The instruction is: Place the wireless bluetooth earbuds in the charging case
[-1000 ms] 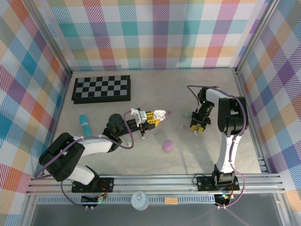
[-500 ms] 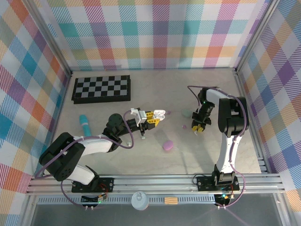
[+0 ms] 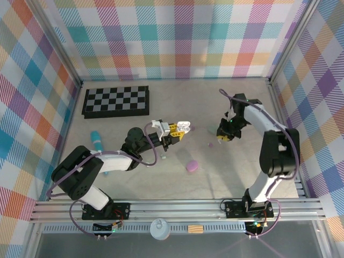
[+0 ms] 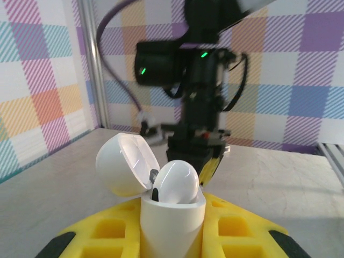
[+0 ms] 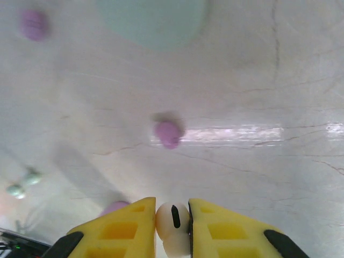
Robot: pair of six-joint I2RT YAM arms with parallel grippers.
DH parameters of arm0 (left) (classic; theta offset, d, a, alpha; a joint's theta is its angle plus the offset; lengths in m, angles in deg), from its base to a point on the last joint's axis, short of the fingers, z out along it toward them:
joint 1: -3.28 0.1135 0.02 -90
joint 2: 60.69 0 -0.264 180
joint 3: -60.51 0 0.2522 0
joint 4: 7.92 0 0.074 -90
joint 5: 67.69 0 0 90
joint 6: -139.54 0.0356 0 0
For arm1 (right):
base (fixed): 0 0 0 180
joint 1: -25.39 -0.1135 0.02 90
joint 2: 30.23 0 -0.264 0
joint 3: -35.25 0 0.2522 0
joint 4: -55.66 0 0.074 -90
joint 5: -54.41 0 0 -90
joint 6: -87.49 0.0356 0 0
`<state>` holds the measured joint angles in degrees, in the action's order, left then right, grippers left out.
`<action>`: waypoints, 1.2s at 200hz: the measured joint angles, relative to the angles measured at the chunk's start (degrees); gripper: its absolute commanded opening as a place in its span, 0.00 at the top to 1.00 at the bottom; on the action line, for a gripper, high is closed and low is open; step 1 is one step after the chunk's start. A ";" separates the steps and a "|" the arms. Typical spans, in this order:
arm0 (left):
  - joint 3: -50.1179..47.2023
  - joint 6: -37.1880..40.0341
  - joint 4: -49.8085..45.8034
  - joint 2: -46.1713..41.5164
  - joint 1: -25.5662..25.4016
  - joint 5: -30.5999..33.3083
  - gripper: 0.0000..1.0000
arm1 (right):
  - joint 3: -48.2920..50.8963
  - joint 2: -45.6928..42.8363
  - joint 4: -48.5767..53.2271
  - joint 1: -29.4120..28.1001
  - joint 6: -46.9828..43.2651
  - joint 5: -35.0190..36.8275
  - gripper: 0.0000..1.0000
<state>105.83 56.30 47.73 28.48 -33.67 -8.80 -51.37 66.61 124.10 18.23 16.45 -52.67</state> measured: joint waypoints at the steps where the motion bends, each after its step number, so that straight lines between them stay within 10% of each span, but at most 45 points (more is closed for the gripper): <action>1: 0.04 -0.02 0.07 0.11 -0.04 0.11 1.00 | 0.02 -0.20 -0.09 0.00 0.04 -0.04 0.80; 240: 15.50 -0.35 4.31 17.40 -13.25 21.77 1.00 | 6.51 -19.80 -22.86 0.00 14.71 -23.12 0.81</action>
<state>121.32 55.95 52.03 45.87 -46.91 12.97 -44.85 46.81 101.24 18.23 31.16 -75.79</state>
